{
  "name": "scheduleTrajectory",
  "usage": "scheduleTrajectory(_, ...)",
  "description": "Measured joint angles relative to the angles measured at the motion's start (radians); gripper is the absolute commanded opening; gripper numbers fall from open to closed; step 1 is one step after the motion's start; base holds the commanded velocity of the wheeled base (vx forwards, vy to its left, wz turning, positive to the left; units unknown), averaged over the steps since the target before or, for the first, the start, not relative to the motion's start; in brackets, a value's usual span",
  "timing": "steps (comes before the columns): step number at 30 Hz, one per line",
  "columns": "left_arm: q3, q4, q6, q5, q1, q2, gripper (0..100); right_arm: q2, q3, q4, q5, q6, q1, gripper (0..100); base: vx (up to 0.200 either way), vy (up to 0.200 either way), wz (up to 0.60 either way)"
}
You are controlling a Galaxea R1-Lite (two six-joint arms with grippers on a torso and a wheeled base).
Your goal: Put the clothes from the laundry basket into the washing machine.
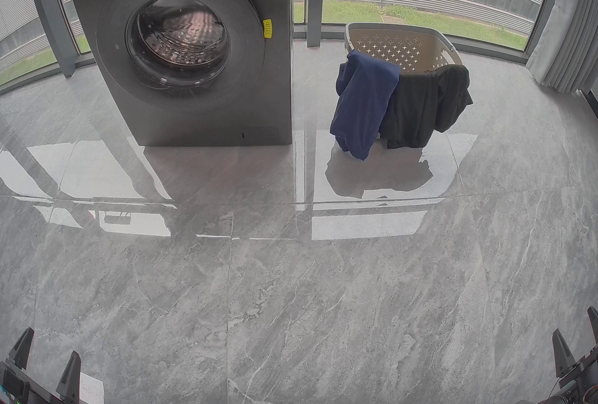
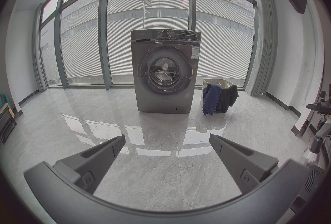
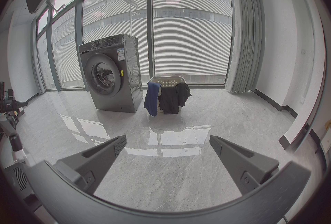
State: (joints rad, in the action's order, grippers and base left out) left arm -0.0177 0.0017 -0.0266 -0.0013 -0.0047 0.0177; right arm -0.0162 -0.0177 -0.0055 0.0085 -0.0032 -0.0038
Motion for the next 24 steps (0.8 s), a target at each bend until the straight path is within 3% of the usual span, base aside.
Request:
scheduleTrajectory(4, 0.0, 0.0, -0.001, 0.0, 0.0, 0.0, 100, 0.0, 0.0, 0.0, 0.0, 0.0, 0.0, 100, 0.0, 0.0, 0.0)
scheduleTrajectory(24, 0.0, -0.002, -0.004, 0.0, 0.0, 0.0, 100, 0.0, 0.0, 0.001, 0.0, 0.002, -0.001, 100, 0.2, 0.0, 0.0)
